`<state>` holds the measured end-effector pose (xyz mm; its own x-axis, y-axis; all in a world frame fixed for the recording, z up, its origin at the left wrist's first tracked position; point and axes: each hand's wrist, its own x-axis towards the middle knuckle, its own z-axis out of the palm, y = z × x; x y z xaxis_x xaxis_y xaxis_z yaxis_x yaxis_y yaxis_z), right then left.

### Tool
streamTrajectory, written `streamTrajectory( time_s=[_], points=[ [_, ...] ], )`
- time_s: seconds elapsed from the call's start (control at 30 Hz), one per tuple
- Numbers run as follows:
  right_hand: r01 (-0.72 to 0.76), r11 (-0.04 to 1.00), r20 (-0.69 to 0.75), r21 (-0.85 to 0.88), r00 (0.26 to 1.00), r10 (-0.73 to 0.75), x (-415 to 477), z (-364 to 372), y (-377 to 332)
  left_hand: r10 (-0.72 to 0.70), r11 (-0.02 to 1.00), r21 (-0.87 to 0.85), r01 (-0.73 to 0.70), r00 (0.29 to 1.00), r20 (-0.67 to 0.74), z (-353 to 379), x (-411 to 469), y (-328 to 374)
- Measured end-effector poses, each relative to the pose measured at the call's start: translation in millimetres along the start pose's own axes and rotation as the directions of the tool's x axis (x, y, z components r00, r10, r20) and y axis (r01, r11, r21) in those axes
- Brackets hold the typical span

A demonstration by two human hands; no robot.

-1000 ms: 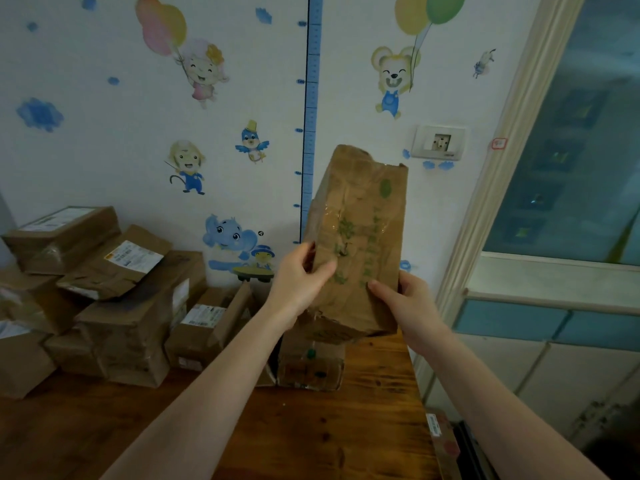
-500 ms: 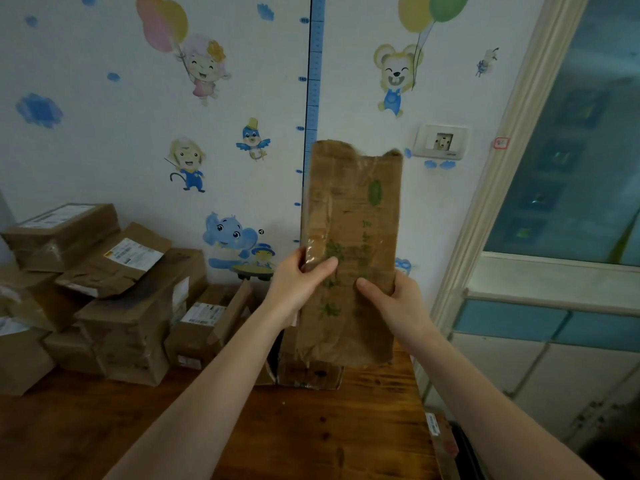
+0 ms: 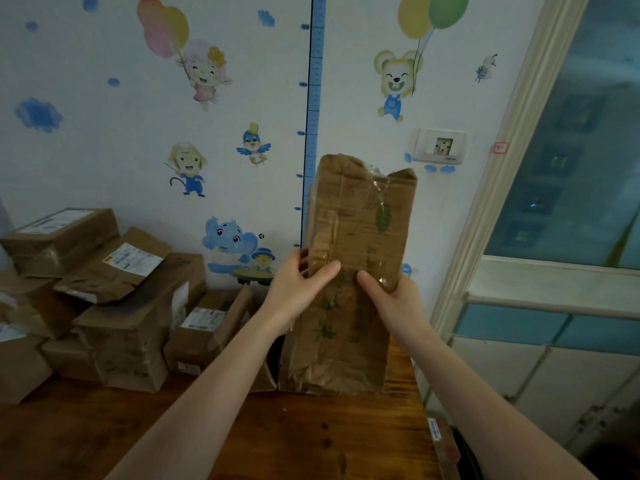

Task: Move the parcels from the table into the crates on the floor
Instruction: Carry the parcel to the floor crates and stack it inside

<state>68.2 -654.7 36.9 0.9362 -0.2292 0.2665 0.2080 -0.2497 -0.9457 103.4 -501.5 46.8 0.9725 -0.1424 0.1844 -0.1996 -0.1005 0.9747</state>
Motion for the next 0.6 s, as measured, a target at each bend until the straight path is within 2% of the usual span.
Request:
streamTrajectory(
  time_s=[0.07, 0.17, 0.27, 0.43, 0.6],
  points=[
    [-0.018, 0.999, 0.055, -0.028, 0.998, 0.019, -2, 0, -1, -0.036, 0.996, -0.084, 0.037, 0.999, 0.007, -5, 5, 4],
    [-0.082, 0.994, 0.132, 0.069, 0.989, 0.072, 1, -3, -6, -0.033, 0.999, -0.034, 0.034, 0.999, 0.017, -8, 4, 4],
    [-0.131, 0.983, 0.138, 0.126, 0.984, 0.113, 11, -6, -10, -0.027, 0.999, 0.028, 0.025, 0.997, 0.068, -2, -2, -2],
    [0.007, 1.000, 0.099, -0.011, 0.995, -0.005, 10, 0, -7, 0.015, 0.996, 0.091, -0.021, 0.998, 0.061, -2, -1, -9],
    [-0.018, 1.000, 0.170, -0.001, 0.985, 0.018, 8, -6, -8, -0.047, 0.999, -0.023, 0.047, 0.999, 0.009, -12, 8, 3]
  ],
)
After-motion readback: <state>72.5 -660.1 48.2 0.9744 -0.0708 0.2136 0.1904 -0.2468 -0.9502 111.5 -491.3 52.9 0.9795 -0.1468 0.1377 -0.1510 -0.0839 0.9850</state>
